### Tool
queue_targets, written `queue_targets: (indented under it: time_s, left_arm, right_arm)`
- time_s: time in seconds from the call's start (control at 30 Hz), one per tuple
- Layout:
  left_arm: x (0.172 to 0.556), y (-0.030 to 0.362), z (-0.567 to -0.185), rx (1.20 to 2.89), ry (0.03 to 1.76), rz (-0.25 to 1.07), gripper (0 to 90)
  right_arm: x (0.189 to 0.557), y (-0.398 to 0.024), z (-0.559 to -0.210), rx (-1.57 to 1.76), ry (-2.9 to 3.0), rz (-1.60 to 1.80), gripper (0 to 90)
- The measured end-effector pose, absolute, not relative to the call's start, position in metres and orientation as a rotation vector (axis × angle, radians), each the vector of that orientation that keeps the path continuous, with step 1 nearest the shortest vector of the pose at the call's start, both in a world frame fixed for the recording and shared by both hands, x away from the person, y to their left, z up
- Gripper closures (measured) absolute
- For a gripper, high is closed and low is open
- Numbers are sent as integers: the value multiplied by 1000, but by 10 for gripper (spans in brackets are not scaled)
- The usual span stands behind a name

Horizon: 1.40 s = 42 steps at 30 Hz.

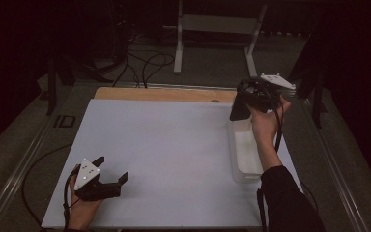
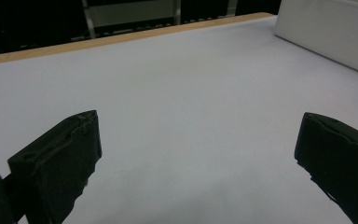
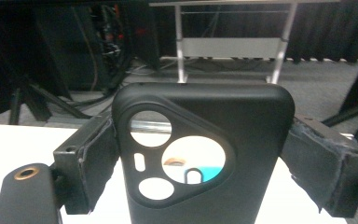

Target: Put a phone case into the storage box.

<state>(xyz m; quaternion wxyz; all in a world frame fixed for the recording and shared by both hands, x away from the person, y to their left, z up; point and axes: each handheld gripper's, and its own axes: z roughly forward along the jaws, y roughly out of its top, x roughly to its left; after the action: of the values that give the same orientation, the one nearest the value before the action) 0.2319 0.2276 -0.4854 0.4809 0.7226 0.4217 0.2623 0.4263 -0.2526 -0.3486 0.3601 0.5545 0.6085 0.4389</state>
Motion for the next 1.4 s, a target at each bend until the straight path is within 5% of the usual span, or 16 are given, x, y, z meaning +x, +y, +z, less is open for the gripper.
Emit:
queue_targets:
  time_s: [1.4]
  left_arm:
    - [229,230,-486,1752,1032,641,12]
  right_arm:
    - [455,-254,-412,1555,1616,931,137]
